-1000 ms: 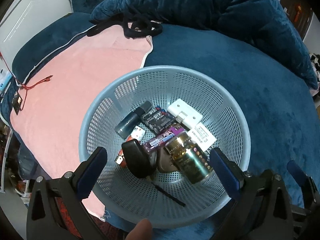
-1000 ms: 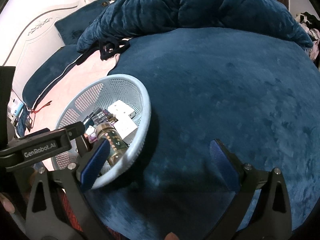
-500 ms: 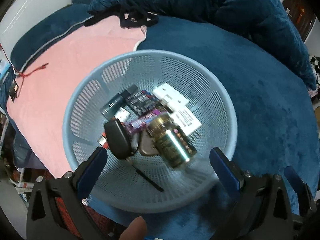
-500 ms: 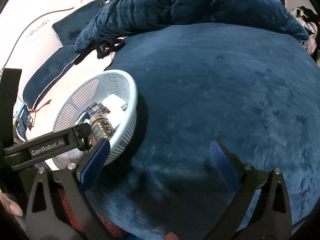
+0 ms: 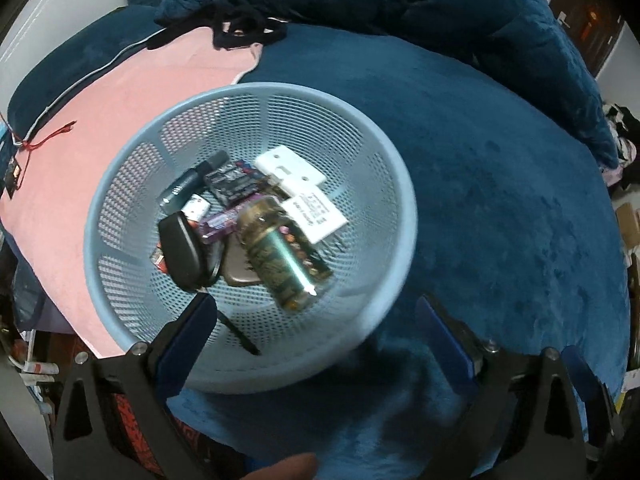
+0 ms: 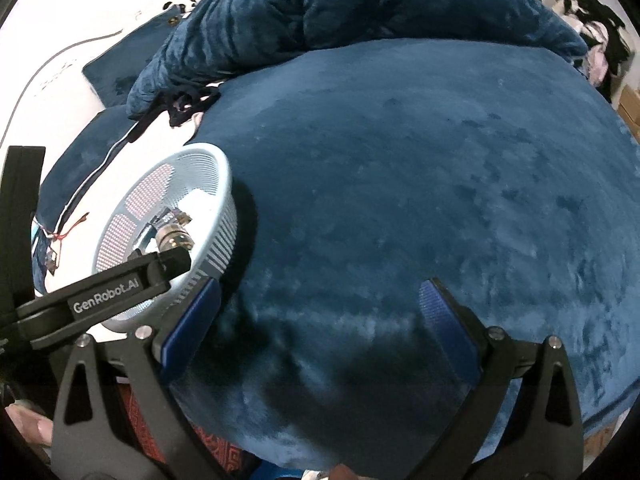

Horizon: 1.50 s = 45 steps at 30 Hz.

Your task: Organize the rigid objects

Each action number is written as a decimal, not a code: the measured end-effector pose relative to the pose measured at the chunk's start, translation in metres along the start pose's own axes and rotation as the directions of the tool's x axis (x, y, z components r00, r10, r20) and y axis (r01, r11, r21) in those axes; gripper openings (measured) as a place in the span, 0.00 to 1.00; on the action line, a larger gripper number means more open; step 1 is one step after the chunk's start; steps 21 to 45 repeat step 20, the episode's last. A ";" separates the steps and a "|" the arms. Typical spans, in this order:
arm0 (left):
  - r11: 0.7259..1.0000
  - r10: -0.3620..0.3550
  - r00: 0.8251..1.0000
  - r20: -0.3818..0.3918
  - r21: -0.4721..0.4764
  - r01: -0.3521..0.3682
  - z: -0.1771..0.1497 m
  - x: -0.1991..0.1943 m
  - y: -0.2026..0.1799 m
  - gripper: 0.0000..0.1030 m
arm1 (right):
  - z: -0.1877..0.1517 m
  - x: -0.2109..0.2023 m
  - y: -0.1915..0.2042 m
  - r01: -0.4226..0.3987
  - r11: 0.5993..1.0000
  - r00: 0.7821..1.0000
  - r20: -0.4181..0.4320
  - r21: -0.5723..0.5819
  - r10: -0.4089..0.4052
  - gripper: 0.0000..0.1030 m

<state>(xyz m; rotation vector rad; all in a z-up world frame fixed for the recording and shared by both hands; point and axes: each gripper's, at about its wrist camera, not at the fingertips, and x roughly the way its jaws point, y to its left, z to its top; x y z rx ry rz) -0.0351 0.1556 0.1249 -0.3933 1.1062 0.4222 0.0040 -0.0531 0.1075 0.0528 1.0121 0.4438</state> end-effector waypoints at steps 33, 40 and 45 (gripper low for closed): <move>0.985 -0.038 0.999 0.036 0.172 0.032 -0.027 -0.004 -0.069 0.97 | -0.018 -0.030 -0.060 0.084 0.968 0.996 -0.043 0.237 -0.076 0.98; 0.985 -0.038 0.999 0.036 0.172 0.032 -0.027 -0.004 -0.069 0.97 | -0.018 -0.030 -0.060 0.084 0.968 0.996 -0.043 0.237 -0.076 0.98; 0.985 -0.038 0.999 0.036 0.172 0.032 -0.027 -0.004 -0.069 0.97 | -0.018 -0.030 -0.060 0.084 0.968 0.996 -0.043 0.237 -0.076 0.98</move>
